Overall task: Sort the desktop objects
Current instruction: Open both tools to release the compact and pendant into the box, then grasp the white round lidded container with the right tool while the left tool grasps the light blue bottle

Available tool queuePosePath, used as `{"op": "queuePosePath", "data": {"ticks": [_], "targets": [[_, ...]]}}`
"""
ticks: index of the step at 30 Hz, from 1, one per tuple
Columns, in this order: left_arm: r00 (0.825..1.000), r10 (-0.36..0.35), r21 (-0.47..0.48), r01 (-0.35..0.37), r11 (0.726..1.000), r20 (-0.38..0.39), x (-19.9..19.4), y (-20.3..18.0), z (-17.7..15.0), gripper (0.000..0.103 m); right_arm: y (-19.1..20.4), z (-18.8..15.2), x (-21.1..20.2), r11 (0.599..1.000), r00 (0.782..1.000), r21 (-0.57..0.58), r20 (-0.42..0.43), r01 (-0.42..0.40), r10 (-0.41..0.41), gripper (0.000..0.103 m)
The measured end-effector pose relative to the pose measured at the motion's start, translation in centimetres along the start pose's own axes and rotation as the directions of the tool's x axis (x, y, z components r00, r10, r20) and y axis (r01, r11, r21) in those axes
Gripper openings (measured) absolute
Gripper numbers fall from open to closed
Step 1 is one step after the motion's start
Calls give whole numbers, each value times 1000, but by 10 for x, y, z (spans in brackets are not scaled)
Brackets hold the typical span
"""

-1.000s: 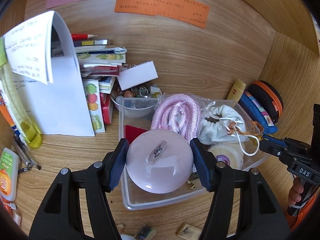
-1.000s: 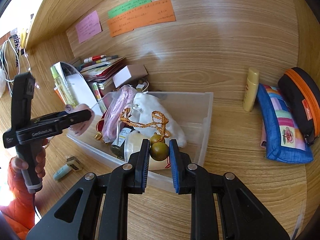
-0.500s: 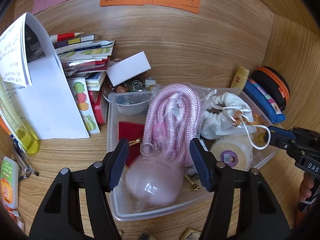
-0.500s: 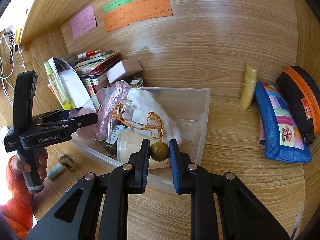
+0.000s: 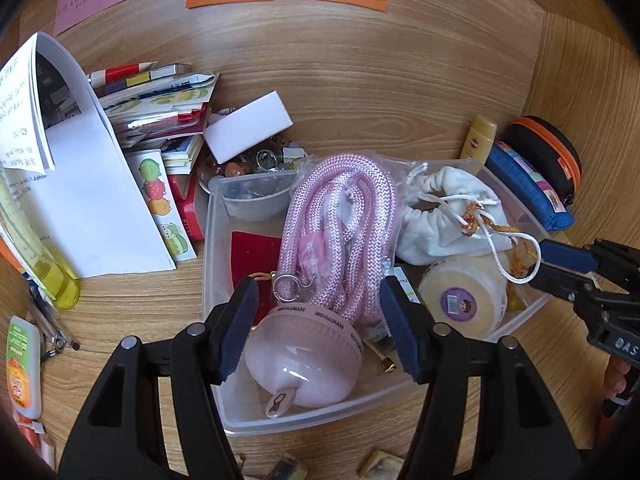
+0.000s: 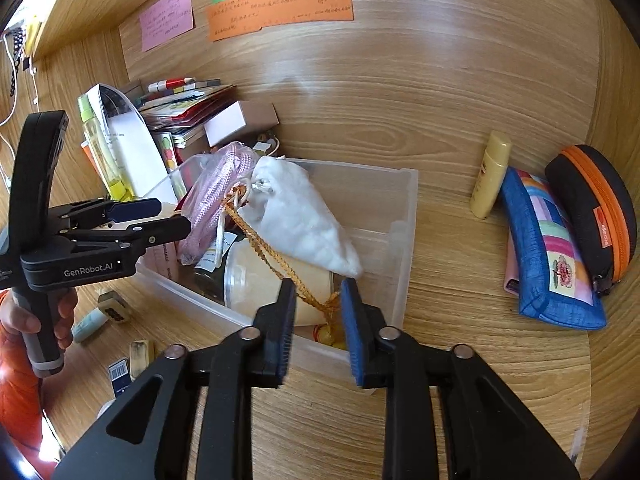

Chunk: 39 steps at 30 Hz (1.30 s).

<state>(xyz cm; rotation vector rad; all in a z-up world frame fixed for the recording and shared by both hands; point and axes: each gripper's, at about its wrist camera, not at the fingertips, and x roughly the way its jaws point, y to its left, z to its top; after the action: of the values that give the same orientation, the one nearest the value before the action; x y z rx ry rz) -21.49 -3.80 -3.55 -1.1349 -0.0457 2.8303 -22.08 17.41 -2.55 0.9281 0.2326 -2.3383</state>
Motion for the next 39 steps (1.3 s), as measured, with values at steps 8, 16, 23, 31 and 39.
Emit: {"op": "queuePosePath", "data": {"ticks": [8,16,23,31,39], "targets": [[999,18,-1,-18,1000,38,-22,0,-3,75,12,0,-16,999,999,-42,44,33,-31,56],[995,44,-17,-43,999,90,-57,1,-10,92,31,-2,-38,992,991,-82,98,96,-88,78],[990,75,-34,-72,997,119,-84,5,-22,96,49,-7,-60,986,984,-108,134,128,-114,91],[987,103,-70,-95,993,125,-111,23,-50,97,65,-21,-75,986,984,-108,140,125,-110,97],[987,139,-99,-131,986,84,-121,41,-84,97,82,-45,-73,990,992,-105,97,93,-83,97]]}}
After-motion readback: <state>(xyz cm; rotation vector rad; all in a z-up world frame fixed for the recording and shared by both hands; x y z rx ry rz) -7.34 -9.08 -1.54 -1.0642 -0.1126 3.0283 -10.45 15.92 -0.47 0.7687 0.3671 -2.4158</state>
